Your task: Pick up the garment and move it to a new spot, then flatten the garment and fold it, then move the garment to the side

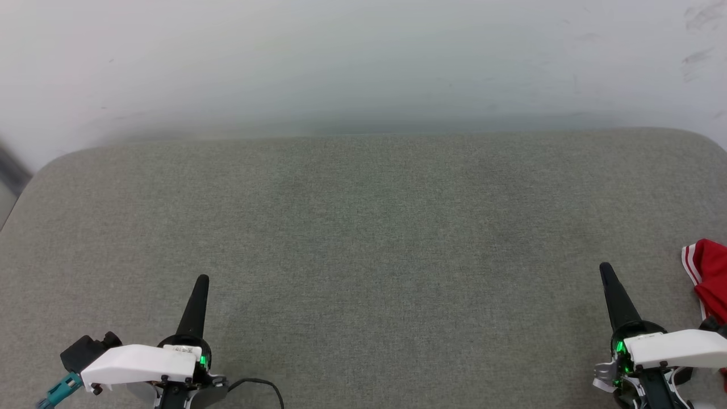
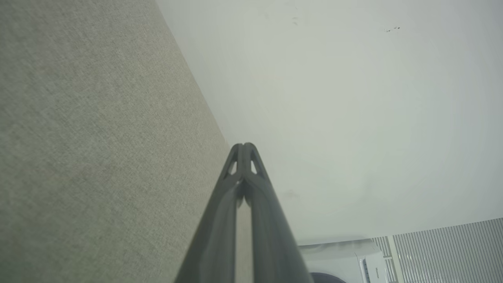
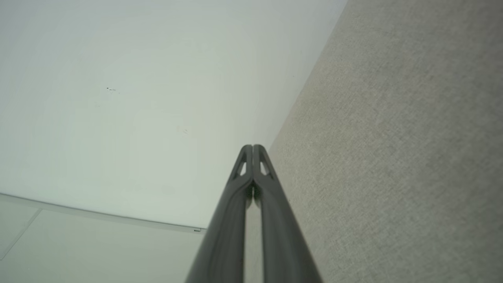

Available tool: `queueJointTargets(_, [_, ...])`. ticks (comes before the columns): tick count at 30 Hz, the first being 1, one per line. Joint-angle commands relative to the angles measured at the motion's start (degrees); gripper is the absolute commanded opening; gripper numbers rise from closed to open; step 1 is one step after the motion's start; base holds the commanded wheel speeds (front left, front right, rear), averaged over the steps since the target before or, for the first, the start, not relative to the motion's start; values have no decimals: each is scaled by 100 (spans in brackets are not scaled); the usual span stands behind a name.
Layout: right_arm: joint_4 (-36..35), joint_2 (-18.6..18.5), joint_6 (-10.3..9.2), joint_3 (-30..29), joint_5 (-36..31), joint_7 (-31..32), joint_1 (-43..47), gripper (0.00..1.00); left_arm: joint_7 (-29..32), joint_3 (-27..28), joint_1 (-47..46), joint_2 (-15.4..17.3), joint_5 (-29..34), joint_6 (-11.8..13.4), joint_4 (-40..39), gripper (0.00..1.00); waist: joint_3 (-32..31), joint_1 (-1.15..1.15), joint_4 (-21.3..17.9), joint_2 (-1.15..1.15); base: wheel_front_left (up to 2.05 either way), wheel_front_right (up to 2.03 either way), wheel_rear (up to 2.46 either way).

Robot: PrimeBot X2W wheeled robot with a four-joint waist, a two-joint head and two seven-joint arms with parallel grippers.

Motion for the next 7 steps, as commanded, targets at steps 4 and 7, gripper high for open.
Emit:
queueJointTargets(4, [0, 14, -1, -18, 321, 65, -111, 0, 79, 50, -137, 4, -283, -21, 21, 0, -12, -1, -7, 0, 0, 0, 0])
queueJointTargets(7, [13, 14, -1, -22, 474, 98, -122, 0, 118, 65, -158, 0, -417, -22, 47, 0, -19, -1, -11, 0, 0, 0, 0])
